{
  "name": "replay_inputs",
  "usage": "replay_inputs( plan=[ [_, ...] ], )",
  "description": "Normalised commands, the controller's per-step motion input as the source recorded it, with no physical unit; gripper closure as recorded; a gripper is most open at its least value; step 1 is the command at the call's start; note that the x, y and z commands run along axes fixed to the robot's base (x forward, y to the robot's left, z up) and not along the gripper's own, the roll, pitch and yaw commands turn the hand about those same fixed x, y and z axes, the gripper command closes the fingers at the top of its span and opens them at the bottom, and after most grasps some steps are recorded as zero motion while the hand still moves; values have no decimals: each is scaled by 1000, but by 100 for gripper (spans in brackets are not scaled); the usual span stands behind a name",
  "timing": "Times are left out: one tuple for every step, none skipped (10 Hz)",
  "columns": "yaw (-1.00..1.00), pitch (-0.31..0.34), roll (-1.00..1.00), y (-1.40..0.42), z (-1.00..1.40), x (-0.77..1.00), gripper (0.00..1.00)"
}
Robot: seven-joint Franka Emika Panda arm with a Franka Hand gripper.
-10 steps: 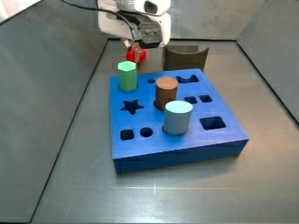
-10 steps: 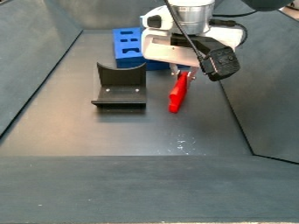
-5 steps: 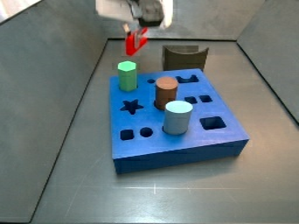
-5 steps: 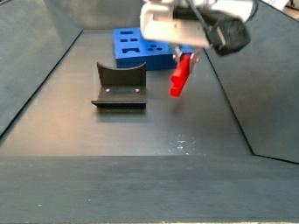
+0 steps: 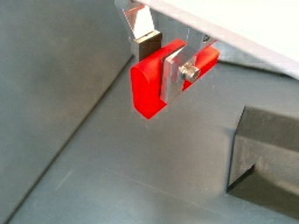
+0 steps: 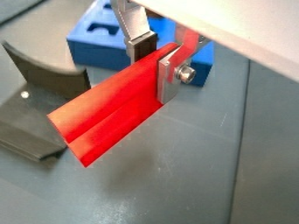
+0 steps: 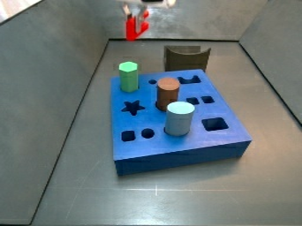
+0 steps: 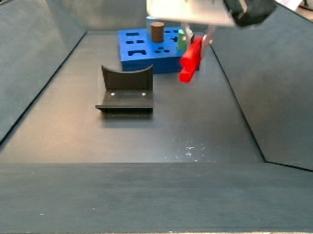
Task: Pick up the square-circle object. Move up. Place the square-circle object on the fixture. Regrasp the square-circle object. Move to above the board. Insert the square-circle object.
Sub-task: Place the square-circle object on the fixture.
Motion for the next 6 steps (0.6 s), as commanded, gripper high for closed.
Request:
replay_inputs(
  plan=[
    [-2, 35, 18, 11, 936, -9, 100],
    [-4, 45, 21, 12, 766, -6, 100],
    [-6, 59, 27, 14, 536, 4, 100],
    [-7, 68, 29, 14, 420, 7, 100],
    [-7, 83, 32, 15, 191, 13, 100],
    [1000, 73, -120, -58, -181, 1000, 100]
  ],
)
